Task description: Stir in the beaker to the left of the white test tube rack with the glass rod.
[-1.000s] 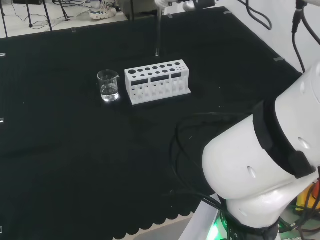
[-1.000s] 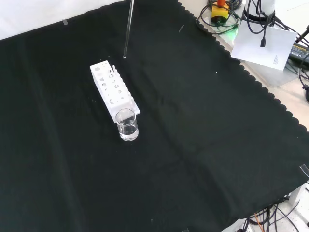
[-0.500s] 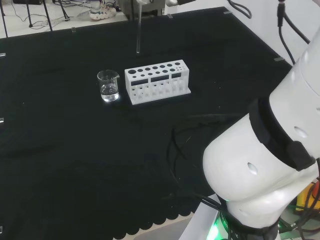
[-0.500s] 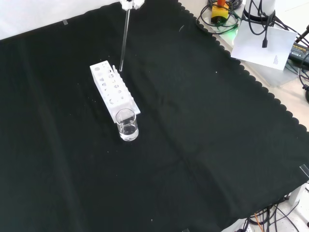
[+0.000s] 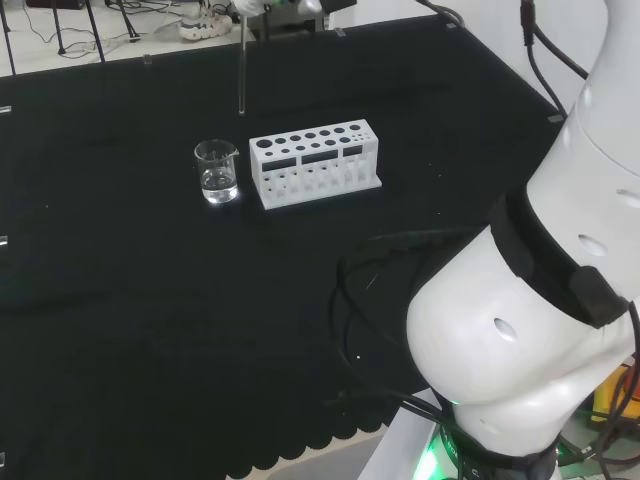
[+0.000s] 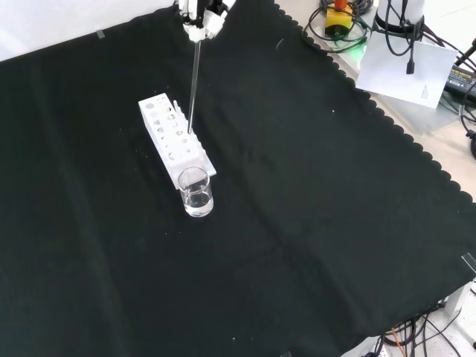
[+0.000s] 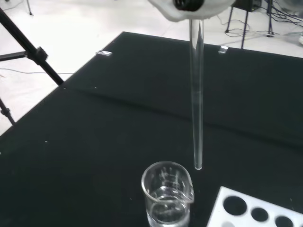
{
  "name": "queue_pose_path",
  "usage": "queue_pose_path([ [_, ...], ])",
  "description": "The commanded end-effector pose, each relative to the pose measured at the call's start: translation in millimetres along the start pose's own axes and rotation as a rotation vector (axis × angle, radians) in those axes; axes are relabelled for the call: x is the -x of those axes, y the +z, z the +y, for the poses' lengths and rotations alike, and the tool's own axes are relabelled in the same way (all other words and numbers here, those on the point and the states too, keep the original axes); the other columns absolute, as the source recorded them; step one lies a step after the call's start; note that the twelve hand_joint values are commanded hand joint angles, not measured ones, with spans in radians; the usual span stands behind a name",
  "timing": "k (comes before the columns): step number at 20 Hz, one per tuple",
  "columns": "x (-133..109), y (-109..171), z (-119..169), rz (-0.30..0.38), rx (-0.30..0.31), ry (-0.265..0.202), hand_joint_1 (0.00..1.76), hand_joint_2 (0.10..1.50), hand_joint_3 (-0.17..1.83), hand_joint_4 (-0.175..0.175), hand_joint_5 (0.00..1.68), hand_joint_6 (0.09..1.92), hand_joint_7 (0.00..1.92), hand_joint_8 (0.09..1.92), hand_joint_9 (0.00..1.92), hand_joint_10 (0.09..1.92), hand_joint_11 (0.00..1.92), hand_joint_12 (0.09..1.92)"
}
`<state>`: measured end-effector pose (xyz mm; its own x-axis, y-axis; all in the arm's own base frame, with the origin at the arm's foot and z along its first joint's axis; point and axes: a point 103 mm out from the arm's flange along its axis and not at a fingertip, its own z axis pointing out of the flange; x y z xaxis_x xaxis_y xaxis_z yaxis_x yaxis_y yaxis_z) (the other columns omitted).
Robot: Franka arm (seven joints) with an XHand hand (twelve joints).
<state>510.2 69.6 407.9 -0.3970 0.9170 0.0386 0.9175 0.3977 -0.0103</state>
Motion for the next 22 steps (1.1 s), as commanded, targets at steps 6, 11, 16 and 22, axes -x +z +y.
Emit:
queue_pose_path([
  [6, -15.1, 27.3, 27.8, 0.023, -0.019, -0.098, 1.33, 1.03, -0.17, -0.175, 1.48, 0.09, 1.37, 0.62, 1.73, 0.47, 1.71, 0.42],
  [11, -11.3, 41.0, 33.8, 0.032, -0.042, -0.105, 1.33, 1.03, -0.17, -0.175, 1.48, 0.09, 1.37, 0.62, 1.73, 0.46, 1.71, 0.42],
  [16, -9.8, 54.1, 39.3, 0.044, -0.058, -0.103, 1.33, 1.03, -0.17, -0.175, 1.48, 0.09, 1.37, 0.61, 1.73, 0.46, 1.71, 0.42],
  [22, -13.2, 69.9, 45.2, 0.070, -0.074, -0.111, 1.33, 1.03, -0.17, -0.175, 1.48, 0.09, 1.37, 0.61, 1.73, 0.46, 1.71, 0.42],
])
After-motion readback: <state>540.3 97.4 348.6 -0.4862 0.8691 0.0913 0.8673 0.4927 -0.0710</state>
